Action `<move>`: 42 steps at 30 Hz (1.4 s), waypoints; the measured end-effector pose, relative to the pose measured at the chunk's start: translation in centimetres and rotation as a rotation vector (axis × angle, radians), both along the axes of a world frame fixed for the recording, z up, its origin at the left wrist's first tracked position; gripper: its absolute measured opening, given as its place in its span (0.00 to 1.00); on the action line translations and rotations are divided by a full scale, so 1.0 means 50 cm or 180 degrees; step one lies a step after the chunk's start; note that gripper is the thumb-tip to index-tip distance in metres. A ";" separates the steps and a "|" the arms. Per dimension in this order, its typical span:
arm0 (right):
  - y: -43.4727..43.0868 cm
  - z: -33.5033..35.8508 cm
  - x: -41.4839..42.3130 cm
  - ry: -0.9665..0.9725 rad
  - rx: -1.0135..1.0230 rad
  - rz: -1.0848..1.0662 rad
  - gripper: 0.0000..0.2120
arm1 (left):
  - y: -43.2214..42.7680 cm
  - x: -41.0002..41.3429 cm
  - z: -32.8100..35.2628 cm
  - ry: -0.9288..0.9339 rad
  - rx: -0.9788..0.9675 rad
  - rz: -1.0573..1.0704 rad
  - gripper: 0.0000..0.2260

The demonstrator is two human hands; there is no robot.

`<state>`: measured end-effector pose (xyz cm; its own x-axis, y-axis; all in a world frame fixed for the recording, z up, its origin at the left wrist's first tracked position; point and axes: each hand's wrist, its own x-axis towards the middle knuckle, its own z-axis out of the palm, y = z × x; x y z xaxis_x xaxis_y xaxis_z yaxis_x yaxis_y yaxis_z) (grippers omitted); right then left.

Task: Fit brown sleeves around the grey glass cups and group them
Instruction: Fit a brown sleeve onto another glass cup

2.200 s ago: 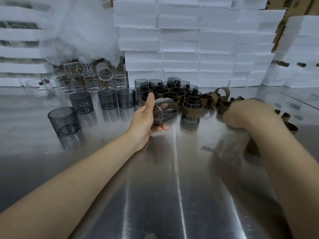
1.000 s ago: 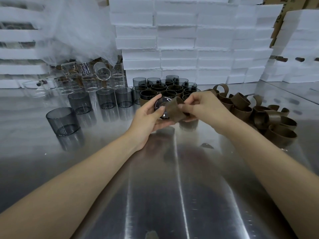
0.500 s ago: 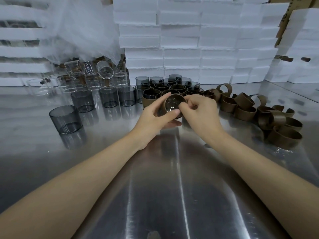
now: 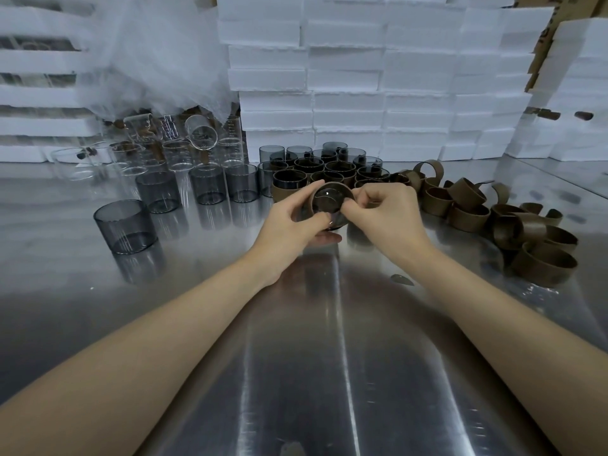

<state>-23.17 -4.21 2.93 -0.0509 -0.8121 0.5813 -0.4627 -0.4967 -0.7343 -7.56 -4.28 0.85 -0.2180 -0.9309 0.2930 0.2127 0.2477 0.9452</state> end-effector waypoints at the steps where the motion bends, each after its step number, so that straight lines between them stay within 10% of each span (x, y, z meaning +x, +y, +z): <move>1: -0.001 0.000 -0.001 -0.0009 -0.0003 0.0015 0.15 | 0.000 0.000 0.000 -0.0026 -0.0003 0.0022 0.18; 18: -0.024 -0.015 -0.026 -0.0158 0.0275 0.0313 0.16 | 0.005 -0.002 0.009 -0.0362 0.0159 0.0192 0.24; 25: -0.031 -0.006 -0.027 -0.0741 0.0747 0.0780 0.02 | 0.009 0.005 0.013 0.0041 0.0180 0.0143 0.16; 32: -0.027 -0.028 0.006 -0.1553 0.1846 0.1675 0.30 | 0.002 0.008 0.012 0.0263 0.0161 -0.0081 0.18; 42: -0.027 -0.021 -0.009 -0.2429 0.1994 0.2180 0.32 | -0.004 0.004 0.010 0.0462 0.0767 -0.0647 0.29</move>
<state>-23.62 -5.58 1.86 0.3426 -0.9358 0.0837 0.4172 0.0717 -0.9060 -7.34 -4.46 1.34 -0.3783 -0.9189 0.1117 0.3713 -0.0401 0.9277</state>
